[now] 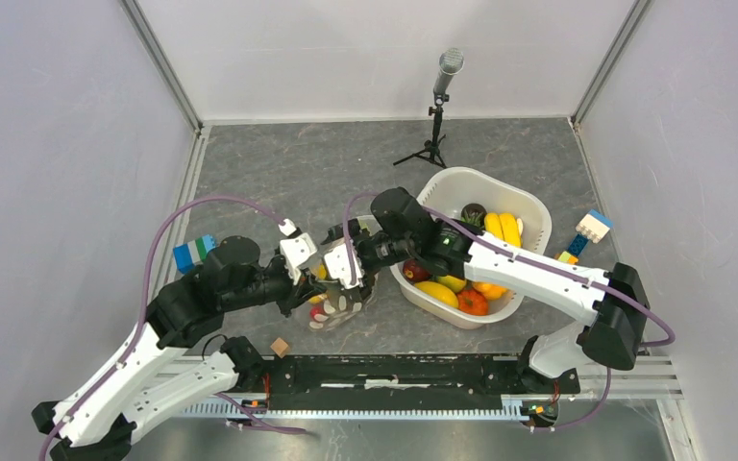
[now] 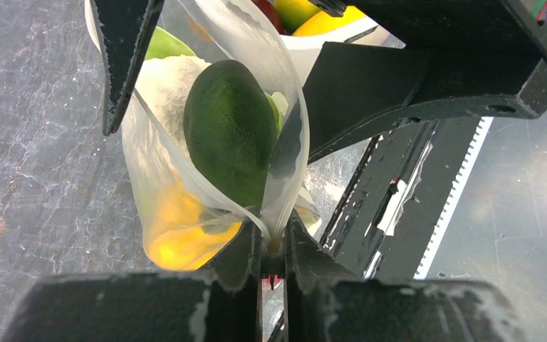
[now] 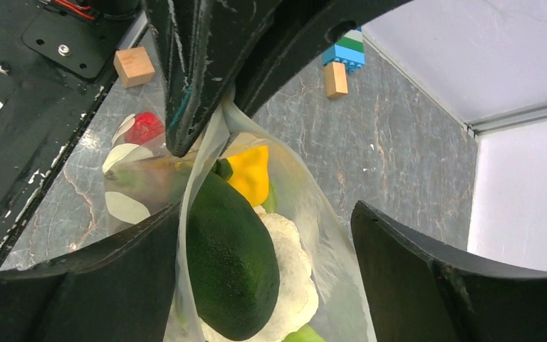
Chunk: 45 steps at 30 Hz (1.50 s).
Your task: Place the food in the zip-top bag and seal the zipper
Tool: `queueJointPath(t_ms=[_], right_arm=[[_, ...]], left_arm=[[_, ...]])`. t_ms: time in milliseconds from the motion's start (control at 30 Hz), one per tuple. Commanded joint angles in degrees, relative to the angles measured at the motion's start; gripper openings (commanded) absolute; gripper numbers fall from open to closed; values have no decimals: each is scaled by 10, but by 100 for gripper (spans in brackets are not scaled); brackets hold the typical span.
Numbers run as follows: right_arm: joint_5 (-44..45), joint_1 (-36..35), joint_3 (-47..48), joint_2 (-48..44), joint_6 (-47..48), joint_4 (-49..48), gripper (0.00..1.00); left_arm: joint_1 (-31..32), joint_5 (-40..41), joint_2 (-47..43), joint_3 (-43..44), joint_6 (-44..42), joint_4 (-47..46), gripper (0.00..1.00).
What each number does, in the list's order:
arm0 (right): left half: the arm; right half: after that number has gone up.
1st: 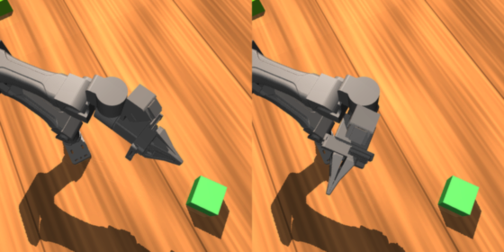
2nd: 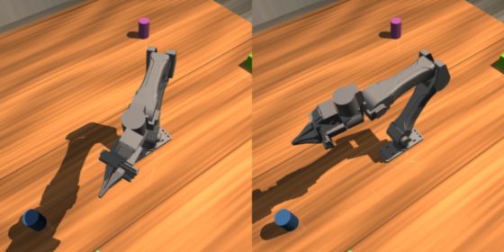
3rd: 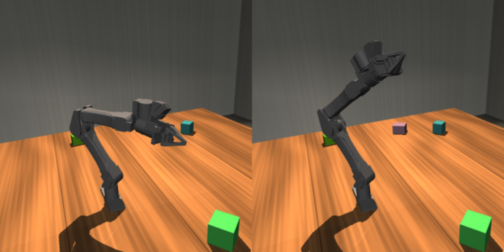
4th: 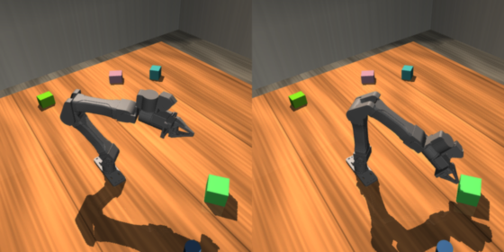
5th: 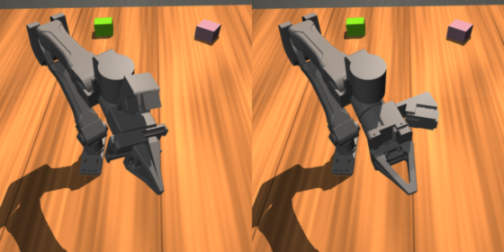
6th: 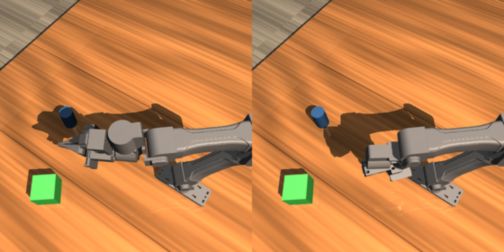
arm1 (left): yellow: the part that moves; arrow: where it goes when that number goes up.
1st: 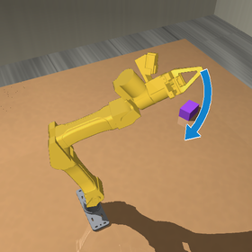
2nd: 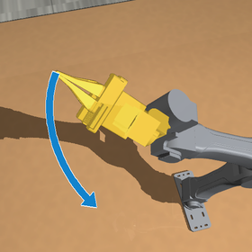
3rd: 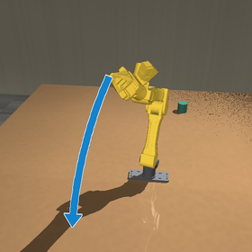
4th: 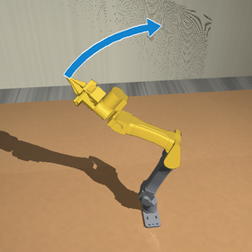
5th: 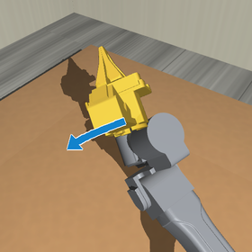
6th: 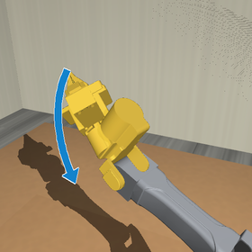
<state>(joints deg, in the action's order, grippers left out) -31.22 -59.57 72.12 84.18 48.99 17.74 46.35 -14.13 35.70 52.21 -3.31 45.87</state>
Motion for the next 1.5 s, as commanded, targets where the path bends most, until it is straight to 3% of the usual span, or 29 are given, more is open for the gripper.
queueJointPath(t_ms=[0, 133, 267, 633, 833, 1000, 1167, 1467], right_arm=[[-49, 15, 36, -9, 6, 6, 89], [-111, 45, 44, -9, -17, 4, 98], [-145, 65, 62, 7, -39, 7, 98], [-208, 65, 176, 89, 69, 200, 98], [-223, 65, 174, 82, 100, 233, 98], [-219, 67, 172, 68, 86, 214, 98], [-221, 73, 121, 34, 35, 127, 98], [-275, 72, 152, 70, 29, 170, 98]], left_arm=[[1, -34, 13, 40, -52, 8, 2], [1, -37, 14, 51, -64, 16, 2], [1, -40, 25, 53, -80, 25, 2], [1, -50, 55, 77, -103, 32, 2], [1, -44, 58, 100, -121, 46, 2], [1, -73, 80, 122, -158, 79, 2], [1, -82, 100, 132, -174, 104, 2], [1, -86, 125, 158, -210, 124, 2]])
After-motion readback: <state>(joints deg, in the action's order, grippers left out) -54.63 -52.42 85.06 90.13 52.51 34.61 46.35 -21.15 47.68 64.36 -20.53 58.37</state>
